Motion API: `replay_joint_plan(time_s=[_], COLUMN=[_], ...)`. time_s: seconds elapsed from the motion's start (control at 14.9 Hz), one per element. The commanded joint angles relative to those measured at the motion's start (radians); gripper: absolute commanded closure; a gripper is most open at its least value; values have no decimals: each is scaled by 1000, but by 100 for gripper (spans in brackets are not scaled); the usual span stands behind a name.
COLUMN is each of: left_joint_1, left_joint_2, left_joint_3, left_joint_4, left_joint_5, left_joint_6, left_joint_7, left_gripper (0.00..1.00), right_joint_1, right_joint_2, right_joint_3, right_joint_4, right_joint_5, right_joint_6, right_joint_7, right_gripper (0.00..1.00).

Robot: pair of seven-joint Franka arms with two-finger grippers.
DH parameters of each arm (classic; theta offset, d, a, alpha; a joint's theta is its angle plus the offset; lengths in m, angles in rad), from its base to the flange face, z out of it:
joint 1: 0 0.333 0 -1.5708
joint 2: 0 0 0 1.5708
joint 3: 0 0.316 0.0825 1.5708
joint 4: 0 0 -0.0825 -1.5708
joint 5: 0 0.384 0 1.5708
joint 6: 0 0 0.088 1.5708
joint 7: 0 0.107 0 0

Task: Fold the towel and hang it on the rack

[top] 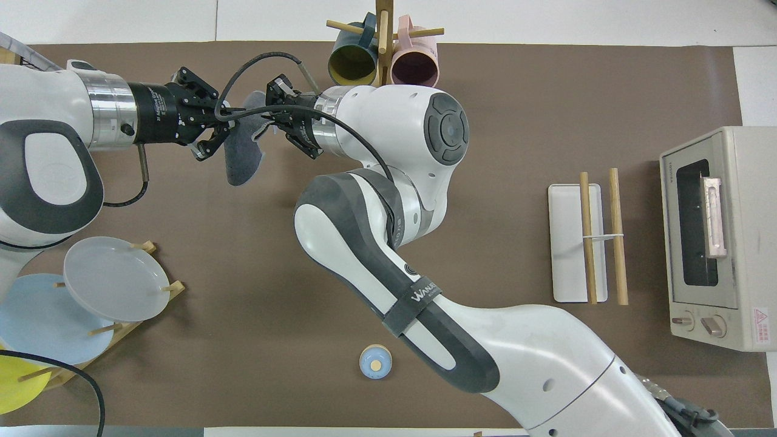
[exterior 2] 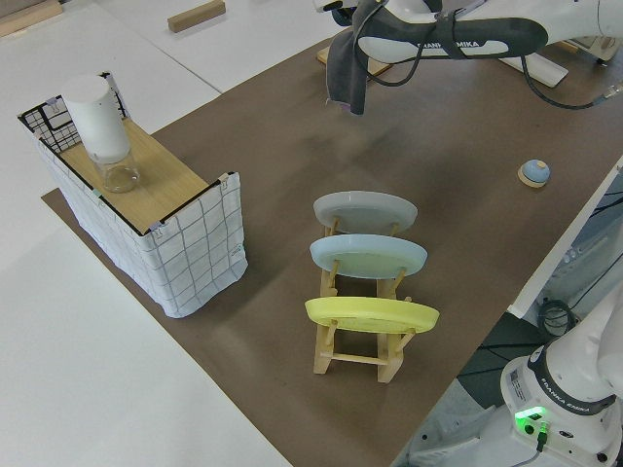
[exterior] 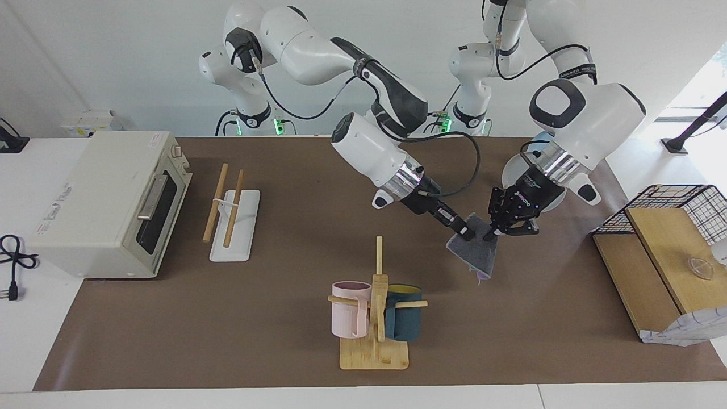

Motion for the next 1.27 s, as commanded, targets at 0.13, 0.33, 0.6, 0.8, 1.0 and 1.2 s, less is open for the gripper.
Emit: replay_joint_plan(time_s=[0.13,0.33,0.6,0.8,1.0,1.2], left_joint_1=[-9,-9,-7,7,40,68], left_joint_2=[-40,-46,-49,-68,-98,-102], left_joint_3=[17,17,18,21,28,28], left_joint_4=[-31,-43,-50,-90,-144,-152], left_joint_5=[-7,-4,0,4,38,162], left_joint_6=[29,30,30,29,20,-5], left_joint_7=[35,43,102,263,487,657], left_gripper=[0,0,0,0,0,0], right_joint_1=[-82,-176,-309,-390,-463,-544], right_joint_2=[-89,-184,-317,-414,-547,-633], right_joint_3=[-4,-4,-4,-4,-4,-4], right_joint_4=[-46,-80,-144,-267,-507,-627], right_joint_5=[-115,-187,-232,-282,-325,-335], right_joint_6=[-251,-472,-733,-819,-778,-775], right_joint_7=[-145,-295,-489,-644,-792,-918], right_gripper=[100,100,100,100,100,100])
